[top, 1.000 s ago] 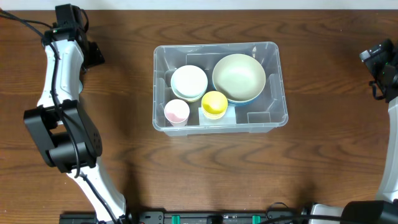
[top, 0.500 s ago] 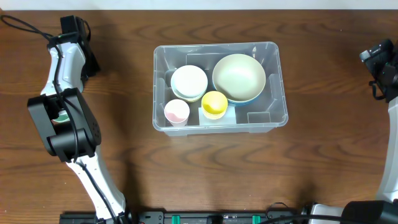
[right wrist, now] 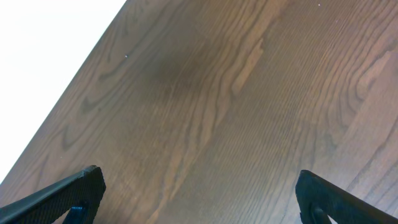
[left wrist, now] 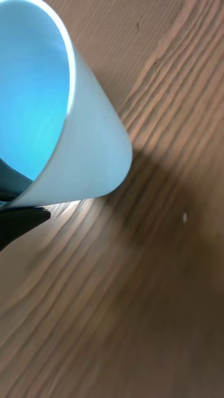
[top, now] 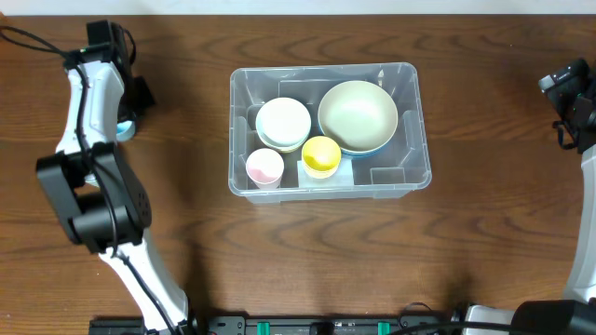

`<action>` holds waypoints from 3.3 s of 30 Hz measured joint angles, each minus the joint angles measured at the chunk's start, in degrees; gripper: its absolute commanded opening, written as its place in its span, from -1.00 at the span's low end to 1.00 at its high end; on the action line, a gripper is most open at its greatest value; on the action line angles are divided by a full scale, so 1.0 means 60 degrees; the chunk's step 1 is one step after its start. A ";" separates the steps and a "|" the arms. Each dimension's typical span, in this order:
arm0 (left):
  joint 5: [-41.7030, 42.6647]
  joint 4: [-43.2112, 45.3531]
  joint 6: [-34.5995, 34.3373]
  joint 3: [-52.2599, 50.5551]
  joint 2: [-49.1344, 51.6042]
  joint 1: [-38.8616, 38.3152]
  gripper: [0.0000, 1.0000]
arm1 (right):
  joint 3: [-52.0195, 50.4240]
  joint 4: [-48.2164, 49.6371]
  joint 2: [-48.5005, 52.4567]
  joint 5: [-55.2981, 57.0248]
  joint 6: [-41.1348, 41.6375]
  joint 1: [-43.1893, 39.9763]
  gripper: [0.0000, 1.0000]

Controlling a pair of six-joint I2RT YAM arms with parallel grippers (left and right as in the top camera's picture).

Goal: Pack container
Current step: 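Grasp the light blue cup on the table with the left gripper, then carry the blue cup into the bin and drop it onto the pink cup, then move the left gripper back left and grasp the mint green cup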

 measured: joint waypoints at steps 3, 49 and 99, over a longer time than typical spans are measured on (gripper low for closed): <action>0.0729 -0.0273 -0.0189 0.0000 -0.1020 -0.0127 -0.88 | 0.0000 0.0004 0.0000 0.0004 0.0000 0.0000 0.98; 0.3472 -0.1351 0.1526 -0.3785 -0.4783 -0.5799 0.58 | 0.0000 0.0000 0.0000 0.0004 0.0000 0.0000 0.98; -0.0765 -0.0437 -0.1588 -0.2575 -0.2084 0.0874 0.79 | 0.0000 0.0000 0.0000 0.0000 0.0000 0.0000 0.99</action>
